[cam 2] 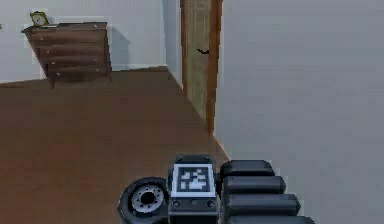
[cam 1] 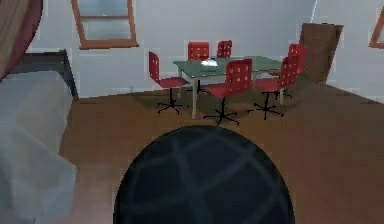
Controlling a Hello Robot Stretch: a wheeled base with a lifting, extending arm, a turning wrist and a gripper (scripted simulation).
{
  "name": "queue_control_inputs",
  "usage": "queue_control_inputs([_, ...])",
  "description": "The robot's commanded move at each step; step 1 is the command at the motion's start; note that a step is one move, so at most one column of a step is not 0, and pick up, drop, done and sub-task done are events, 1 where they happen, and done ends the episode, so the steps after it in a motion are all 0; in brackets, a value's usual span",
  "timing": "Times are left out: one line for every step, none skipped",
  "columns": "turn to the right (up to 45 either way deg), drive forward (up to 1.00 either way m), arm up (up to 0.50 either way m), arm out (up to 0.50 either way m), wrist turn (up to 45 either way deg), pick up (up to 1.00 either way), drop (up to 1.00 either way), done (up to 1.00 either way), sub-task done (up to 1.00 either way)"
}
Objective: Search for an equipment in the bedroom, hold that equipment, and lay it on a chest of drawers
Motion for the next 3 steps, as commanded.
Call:
queue_control_inputs([45.0, 0.00, 0.00, 0.00, 0.0, 0.00, 0.00, 0.00, 0.00])
queue_control_inputs([15.0, 0.00, 0.00, 0.00, 0.0, 0.00, 0.00, 0.00, 0.00])
queue_control_inputs([0.0, 0.60, 0.00, 0.00, 0.0, 0.00, 0.00, 0.00, 0.00])
